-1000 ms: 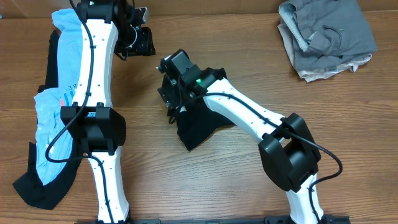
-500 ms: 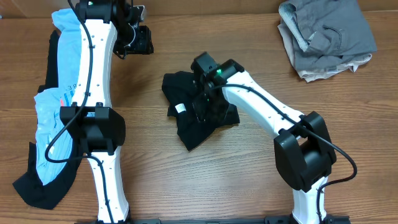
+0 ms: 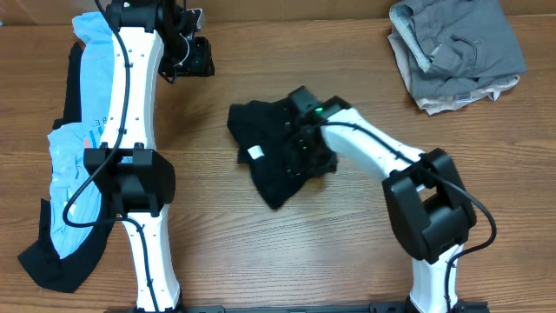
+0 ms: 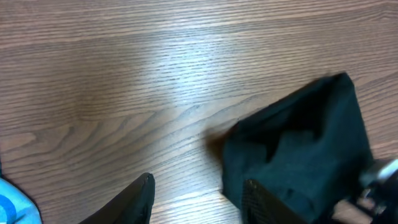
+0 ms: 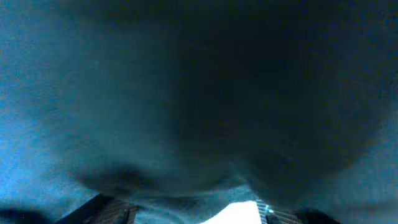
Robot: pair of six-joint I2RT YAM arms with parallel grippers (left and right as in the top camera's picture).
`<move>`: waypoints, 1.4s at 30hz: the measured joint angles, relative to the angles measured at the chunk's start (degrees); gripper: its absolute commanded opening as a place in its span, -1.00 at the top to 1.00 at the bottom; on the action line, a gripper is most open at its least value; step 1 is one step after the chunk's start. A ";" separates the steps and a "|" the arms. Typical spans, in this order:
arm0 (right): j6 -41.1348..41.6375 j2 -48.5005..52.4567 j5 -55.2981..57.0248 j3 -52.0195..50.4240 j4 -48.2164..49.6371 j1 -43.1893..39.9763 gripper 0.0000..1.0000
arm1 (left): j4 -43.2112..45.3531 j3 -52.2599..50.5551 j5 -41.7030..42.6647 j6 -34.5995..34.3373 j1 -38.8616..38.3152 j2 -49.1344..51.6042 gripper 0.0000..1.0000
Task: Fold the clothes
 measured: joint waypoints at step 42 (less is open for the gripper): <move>47.87 -9.18 -9.68 5.84 -8.35 -8.50 -1.00 | -0.76 -0.20 0.00 -0.02 0.00 0.00 0.03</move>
